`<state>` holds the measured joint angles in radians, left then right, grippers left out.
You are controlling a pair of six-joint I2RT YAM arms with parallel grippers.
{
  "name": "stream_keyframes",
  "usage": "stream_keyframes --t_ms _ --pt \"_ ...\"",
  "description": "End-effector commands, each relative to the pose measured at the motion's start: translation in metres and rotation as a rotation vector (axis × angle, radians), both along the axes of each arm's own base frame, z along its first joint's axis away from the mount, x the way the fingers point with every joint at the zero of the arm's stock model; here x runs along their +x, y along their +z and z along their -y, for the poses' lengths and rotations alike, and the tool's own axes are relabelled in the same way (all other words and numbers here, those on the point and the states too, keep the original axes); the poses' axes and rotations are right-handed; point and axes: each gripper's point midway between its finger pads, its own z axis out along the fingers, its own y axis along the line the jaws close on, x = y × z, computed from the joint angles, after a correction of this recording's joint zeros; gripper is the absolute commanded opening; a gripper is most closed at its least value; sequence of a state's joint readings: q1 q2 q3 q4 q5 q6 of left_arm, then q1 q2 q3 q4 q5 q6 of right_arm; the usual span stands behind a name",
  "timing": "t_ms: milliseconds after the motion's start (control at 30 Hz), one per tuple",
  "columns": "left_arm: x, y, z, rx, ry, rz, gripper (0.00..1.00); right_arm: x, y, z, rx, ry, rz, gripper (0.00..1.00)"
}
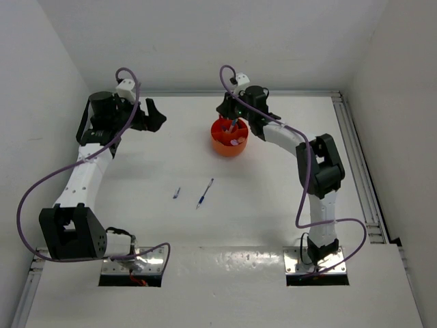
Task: Sort the stationery into containers
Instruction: Place the pen in the storage box.
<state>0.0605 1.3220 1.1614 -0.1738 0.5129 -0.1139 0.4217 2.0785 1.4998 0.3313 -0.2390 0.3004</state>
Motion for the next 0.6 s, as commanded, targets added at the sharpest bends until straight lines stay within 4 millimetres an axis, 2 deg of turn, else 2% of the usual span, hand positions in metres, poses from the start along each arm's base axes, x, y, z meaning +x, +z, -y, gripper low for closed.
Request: stream_keyframes --t_ms 0,67,100,167,200,233,267,300,367,400,433,500,533,567 --pt "-0.002 0.012 -0.001 0.051 -0.033 0.022 1.00 -0.005 0.023 -0.006 0.033 0.026 0.033 0.35" --pt "-0.004 -0.006 -0.003 0.078 -0.015 -0.059 1.00 -0.005 0.036 -0.003 0.044 0.027 0.043 0.41" --pt "-0.006 -0.011 -0.001 0.133 -0.033 -0.080 1.00 -0.007 0.051 -0.002 0.052 0.030 0.063 0.44" --pt "-0.009 -0.015 0.000 0.181 -0.040 -0.083 1.00 -0.010 0.066 -0.001 0.058 0.037 0.080 0.46" --pt "-0.015 -0.028 0.000 0.207 -0.059 -0.094 1.00 -0.011 0.074 0.001 0.058 0.037 0.084 0.47" --pt "-0.022 -0.021 0.001 0.216 -0.072 -0.056 1.00 -0.014 0.092 0.005 0.064 0.042 0.110 0.48" --pt "-0.028 -0.022 0.004 0.220 -0.095 -0.039 1.00 -0.018 0.099 0.006 0.061 0.047 0.110 0.48" --pt "-0.041 -0.029 0.017 0.246 -0.152 -0.022 1.00 -0.024 0.119 0.011 0.065 0.048 0.138 0.49" --pt "-0.055 -0.040 0.031 0.325 -0.226 -0.027 1.00 -0.031 0.132 0.018 0.042 0.057 0.152 0.49" --pt "-0.067 -0.054 0.036 0.343 -0.252 -0.082 1.00 -0.036 0.141 0.023 0.040 0.056 0.159 0.49" --pt "-0.074 -0.061 0.039 0.362 -0.261 -0.110 1.00 -0.043 0.158 0.032 0.040 0.052 0.188 0.49" --pt "-0.092 -0.089 0.045 0.410 -0.289 -0.213 1.00 -0.054 0.157 0.043 0.024 0.042 0.158 0.48" --pt "-0.098 -0.097 0.048 0.425 -0.309 -0.239 1.00 -0.063 0.173 0.054 0.025 0.032 0.180 0.48" --pt "-0.103 -0.108 0.046 0.456 -0.323 -0.271 1.00 -0.070 0.162 0.062 0.009 0.029 0.141 0.47"
